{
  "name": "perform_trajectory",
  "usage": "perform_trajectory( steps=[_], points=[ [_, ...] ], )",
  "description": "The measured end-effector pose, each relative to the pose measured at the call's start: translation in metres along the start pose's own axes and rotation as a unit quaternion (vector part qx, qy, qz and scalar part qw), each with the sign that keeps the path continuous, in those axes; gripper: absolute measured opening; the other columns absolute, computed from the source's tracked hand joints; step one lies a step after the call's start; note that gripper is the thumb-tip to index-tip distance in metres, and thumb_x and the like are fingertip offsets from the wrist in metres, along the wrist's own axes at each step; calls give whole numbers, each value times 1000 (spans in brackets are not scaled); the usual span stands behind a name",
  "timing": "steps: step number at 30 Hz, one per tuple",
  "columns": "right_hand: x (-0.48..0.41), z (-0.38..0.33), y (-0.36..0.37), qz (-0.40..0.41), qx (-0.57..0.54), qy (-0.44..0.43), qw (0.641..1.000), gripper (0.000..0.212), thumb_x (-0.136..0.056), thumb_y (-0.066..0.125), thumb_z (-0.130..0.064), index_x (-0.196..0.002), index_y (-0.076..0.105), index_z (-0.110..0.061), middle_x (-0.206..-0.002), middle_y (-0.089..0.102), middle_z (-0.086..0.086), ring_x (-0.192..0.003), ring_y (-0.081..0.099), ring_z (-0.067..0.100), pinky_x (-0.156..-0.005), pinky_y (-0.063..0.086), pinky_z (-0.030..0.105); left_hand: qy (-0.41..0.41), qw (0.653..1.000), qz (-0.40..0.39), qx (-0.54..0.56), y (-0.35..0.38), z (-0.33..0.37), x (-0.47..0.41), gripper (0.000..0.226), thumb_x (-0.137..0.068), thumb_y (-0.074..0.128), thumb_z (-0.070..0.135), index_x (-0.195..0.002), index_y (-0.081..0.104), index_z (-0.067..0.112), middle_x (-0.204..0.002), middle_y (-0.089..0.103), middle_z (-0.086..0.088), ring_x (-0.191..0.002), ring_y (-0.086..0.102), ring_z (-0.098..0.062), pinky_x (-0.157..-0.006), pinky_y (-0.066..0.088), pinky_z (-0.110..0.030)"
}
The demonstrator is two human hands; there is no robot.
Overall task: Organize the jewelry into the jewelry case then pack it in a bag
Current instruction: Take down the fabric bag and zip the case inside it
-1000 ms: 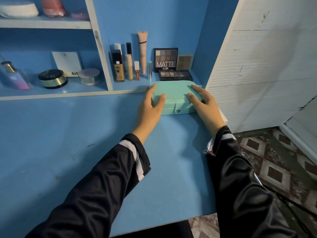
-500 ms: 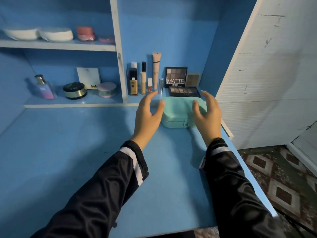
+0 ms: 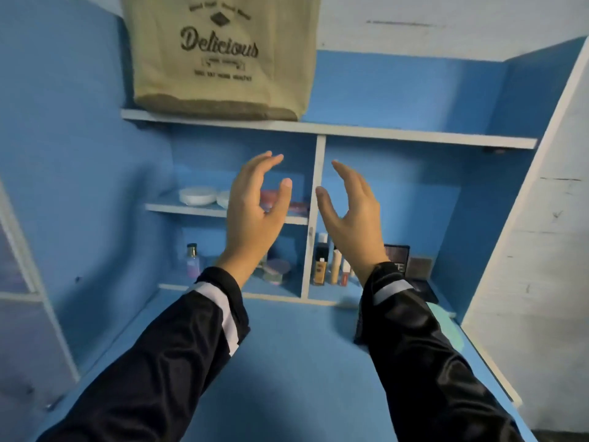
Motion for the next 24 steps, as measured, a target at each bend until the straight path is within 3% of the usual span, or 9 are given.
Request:
perform_trajectory(
  steps=[8,12,14,17,21,24],
  points=[
    [-90,-59,30,69,-47,-69,994,46,-95,59,-29,-137,48,-14,-137,51,3,-128,45,14,-105,33,16,56,993,78,-74,-76,-32,-90,37,-97,58,25,-128,57,5,-134,55,-7,-130,48,-18,-111,38,-39],
    [-123,-62,42,66,-60,-63,994,47,-95,60,-30,-138,48,-17,-142,46,6,-132,41,18,-96,25,0,55,990,89,-99,-97,-55,-121,39,-96,59,28,-130,57,9,-141,49,-10,-136,43,-22,-114,33,-41],
    [-137,-59,46,61,-49,-68,995,49,-94,61,-32,-139,47,-20,-146,43,8,-135,38,19,-99,25,3,45,987,100,-119,-108,-68,-136,41,-94,60,30,-130,57,12,-146,44,-13,-139,39,-23,-115,30,-37],
    [-152,-53,51,52,-34,-60,996,51,-94,62,-34,-141,45,-28,-151,36,7,-141,31,18,-108,25,20,18,988,101,-118,-124,-87,-154,44,-93,59,32,-134,55,16,-151,38,-11,-142,33,-19,-116,24,-26],
    [-171,-47,55,43,-22,-62,997,52,-94,62,-26,-143,44,-29,-153,32,11,-140,31,20,-102,23,15,-5,990,80,-116,-134,-106,-172,46,-94,64,24,-138,50,22,-156,31,-8,-143,24,-10,-109,17,-6],
    [-182,-38,61,15,-26,-29,999,58,-93,64,-26,-144,40,-36,-156,24,14,-146,21,20,-106,21,18,-23,994,47,-95,-133,-117,-181,51,-94,64,16,-142,47,21,-157,27,-10,-145,23,-14,-99,16,6]
  ],
)
Point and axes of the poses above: each hand's wrist, its own x-axis away from the middle knuckle, its own y-axis out of the palm, z = x × y, the point moved 6 cm from there along -x, towards the middle knuckle
